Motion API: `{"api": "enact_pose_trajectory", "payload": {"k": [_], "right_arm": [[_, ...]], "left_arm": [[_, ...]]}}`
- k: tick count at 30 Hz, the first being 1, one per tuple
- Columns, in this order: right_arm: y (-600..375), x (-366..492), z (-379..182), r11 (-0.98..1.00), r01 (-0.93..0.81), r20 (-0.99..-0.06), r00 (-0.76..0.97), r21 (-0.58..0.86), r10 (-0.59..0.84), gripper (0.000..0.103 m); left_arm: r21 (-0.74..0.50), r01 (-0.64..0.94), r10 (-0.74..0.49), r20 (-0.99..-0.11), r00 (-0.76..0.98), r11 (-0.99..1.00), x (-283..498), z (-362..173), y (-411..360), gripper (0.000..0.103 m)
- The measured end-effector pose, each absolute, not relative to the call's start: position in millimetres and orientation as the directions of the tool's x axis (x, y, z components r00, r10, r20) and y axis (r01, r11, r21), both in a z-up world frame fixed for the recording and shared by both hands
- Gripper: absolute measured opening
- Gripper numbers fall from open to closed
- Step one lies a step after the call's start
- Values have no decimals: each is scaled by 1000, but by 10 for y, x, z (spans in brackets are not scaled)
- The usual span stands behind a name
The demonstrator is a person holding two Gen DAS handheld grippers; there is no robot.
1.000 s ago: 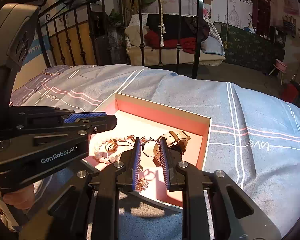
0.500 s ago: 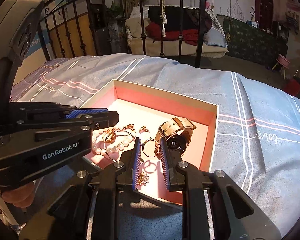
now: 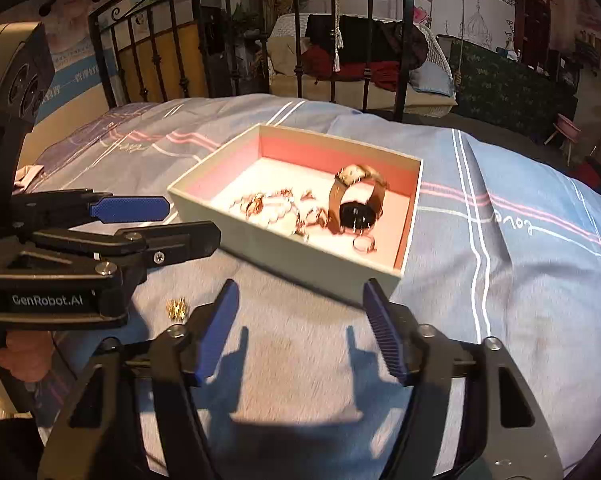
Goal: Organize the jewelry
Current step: 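Grasp the last gold flower earring with the left tool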
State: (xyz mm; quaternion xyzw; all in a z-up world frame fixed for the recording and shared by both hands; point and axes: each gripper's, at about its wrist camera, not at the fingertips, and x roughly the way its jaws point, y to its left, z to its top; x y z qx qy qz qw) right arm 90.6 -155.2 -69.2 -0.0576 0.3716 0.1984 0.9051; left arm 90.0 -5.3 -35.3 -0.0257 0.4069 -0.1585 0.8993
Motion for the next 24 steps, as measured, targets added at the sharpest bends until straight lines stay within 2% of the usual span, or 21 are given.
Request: {"api": "enact_pose_trajectory", "payload": {"k": [4, 8, 19, 24], "right_arm": [[-1597, 614, -886, 916, -398, -726, 616, 47, 306, 71], [-1664, 546, -950, 913, -393, -727, 595, 110, 343, 71], [-1656, 557, -940, 914, -391, -721, 603, 106, 342, 71], [-1621, 615, -949, 915, -393, -735, 591, 96, 331, 71]], "left_arm": [[-139, 276, -282, -758, 588, 951, 684, -575, -87, 66], [-139, 248, -261, -778, 572, 959, 665, -691, -77, 60], [-49, 260, -197, -788, 583, 964, 684, -803, -198, 42], [-36, 240, -176, -783, 597, 970, 669, -813, -176, 20]]}}
